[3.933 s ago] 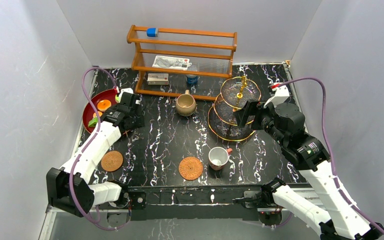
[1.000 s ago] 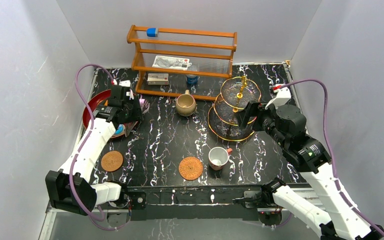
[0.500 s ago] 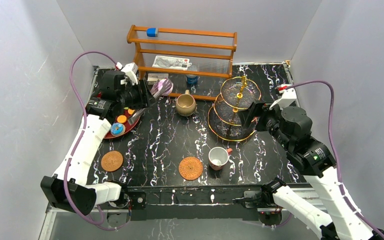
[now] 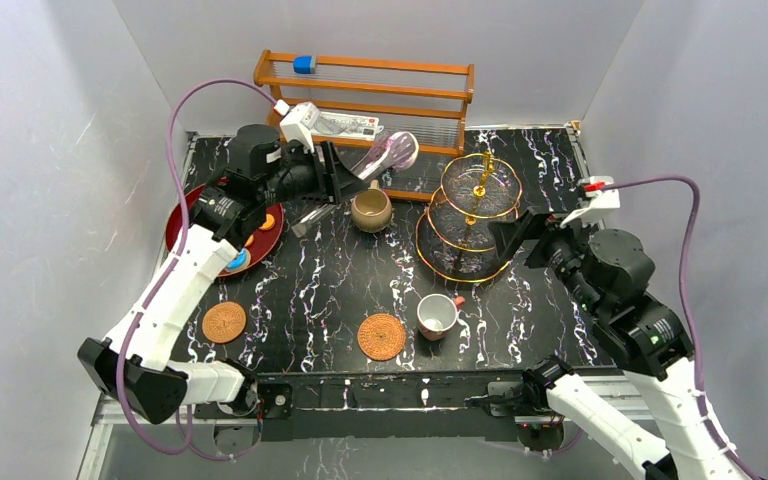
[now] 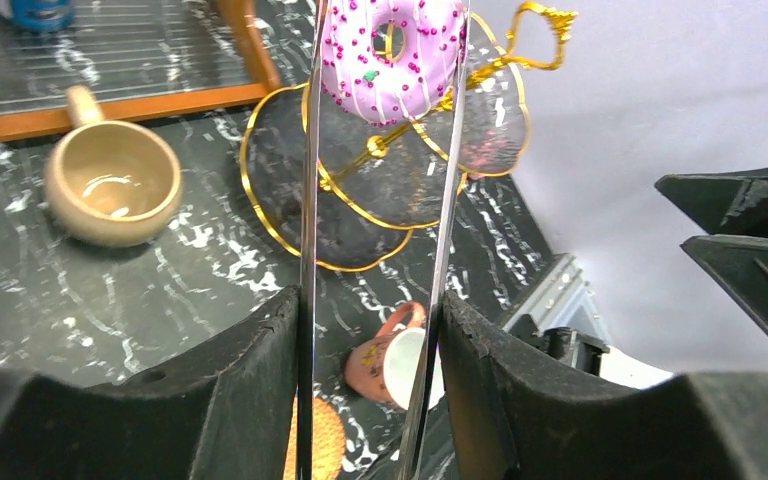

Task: Serve the afternoon tea
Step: Place the desert on the desert table.

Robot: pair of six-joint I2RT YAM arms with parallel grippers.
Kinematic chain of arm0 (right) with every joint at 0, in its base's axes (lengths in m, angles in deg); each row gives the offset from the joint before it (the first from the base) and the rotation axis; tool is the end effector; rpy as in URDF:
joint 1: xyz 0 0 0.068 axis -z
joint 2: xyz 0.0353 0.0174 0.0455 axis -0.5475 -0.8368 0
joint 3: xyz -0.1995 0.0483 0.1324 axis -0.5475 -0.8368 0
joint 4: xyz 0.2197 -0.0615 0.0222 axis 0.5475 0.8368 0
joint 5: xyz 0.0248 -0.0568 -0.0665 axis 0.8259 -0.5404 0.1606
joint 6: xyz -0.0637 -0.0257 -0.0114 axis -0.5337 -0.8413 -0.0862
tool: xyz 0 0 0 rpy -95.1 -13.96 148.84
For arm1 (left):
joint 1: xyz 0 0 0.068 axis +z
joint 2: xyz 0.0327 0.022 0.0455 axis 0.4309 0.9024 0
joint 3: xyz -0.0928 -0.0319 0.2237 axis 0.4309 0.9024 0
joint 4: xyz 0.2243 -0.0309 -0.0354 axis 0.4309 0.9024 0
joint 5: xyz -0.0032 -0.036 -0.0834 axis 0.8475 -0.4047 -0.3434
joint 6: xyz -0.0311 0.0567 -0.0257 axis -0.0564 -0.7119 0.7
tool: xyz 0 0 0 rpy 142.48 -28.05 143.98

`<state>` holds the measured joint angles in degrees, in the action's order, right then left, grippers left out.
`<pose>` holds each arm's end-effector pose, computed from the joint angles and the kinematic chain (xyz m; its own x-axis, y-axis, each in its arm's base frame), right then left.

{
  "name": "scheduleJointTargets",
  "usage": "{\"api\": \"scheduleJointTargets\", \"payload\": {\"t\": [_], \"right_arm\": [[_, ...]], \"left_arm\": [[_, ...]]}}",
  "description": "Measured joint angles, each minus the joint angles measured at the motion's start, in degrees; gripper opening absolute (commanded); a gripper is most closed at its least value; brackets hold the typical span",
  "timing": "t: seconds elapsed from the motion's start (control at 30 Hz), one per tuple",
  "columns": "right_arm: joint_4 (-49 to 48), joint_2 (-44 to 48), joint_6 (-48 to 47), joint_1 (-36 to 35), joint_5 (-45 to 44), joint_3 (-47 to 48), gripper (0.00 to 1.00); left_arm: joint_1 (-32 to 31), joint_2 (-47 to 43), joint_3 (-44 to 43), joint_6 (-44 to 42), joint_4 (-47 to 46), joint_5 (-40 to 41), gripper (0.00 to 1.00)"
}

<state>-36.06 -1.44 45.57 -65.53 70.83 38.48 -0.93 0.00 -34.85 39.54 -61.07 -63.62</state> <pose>0.1071 0.0514 0.3822 -0.2232 0.2938 -0.9294 -0.2477 0.9051 0.3456 0.2324 -0.1390 0.4005 -0.5302 -0.2085 -0.8219 0.5555 0.6469 -0.5225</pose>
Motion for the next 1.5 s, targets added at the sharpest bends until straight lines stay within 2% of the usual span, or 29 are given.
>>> {"api": "scheduleJointTargets", "payload": {"t": [0.27,0.5,0.87,1.1,1.5], "right_arm": [[-0.3,3.7,0.0,0.0,-2.7,1.5,0.97],[-0.7,5.5,0.1,0.0,-5.2,1.7,0.97],[-0.9,5.6,0.3,0.0,-6.4,1.7,0.97],[-0.9,5.9,0.5,0.0,-6.5,1.7,0.97],[-1.3,6.7,2.0,0.0,-6.2,1.7,0.97]], "left_arm": [[-4.2,1.2,0.0,4.1,-7.0,-2.2,0.46],[-10.5,1.2,1.7,5.1,-11.5,-1.3,0.45],[-18.9,1.4,4.8,4.4,-12.5,3.9,0.45],[-23.6,5.9,4.2,1.9,-13.4,7.5,0.46],[-26.7,12.9,0.7,-2.1,-14.3,11.0,0.47]]}}
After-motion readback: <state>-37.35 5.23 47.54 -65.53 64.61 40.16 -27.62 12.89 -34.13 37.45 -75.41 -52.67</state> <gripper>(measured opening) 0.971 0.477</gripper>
